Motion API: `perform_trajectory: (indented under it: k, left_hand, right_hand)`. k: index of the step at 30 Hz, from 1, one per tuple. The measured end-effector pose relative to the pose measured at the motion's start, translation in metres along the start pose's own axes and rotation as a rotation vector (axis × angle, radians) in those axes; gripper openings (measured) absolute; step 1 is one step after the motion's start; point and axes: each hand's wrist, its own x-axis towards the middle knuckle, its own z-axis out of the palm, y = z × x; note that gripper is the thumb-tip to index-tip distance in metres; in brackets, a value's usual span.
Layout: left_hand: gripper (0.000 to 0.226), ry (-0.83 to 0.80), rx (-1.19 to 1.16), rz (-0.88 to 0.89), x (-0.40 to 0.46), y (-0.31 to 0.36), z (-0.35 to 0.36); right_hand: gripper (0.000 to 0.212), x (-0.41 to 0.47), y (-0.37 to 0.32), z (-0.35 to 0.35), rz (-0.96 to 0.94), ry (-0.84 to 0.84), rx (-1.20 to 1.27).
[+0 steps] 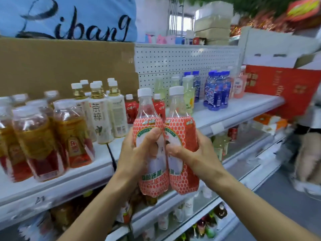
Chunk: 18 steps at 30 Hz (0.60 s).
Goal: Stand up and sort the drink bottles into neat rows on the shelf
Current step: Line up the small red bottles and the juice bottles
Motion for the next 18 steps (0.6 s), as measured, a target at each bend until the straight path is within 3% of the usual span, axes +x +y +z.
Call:
perform_trajectory:
  k: [5, 11, 18]
  left_hand:
    - [0.041, -0.067, -0.024, -0.030, 0.044, -0.027, 0.062]
    - [0.022, -0.162, -0.035, -0.038, 0.121, -0.061, 0.145]
    - [0.048, -0.161, -0.034, -0.036, 0.209, -0.096, 0.228]
  right_hand:
    - [0.052, 0.030, 0.022, -0.066, 0.005, 0.051, -0.012]
    - [0.051, 0.095, 0.049, -0.154, 0.001, 0.124, -0.081]
    - [0.046, 0.178, 0.070, -0.254, -0.035, 0.120, -0.122]
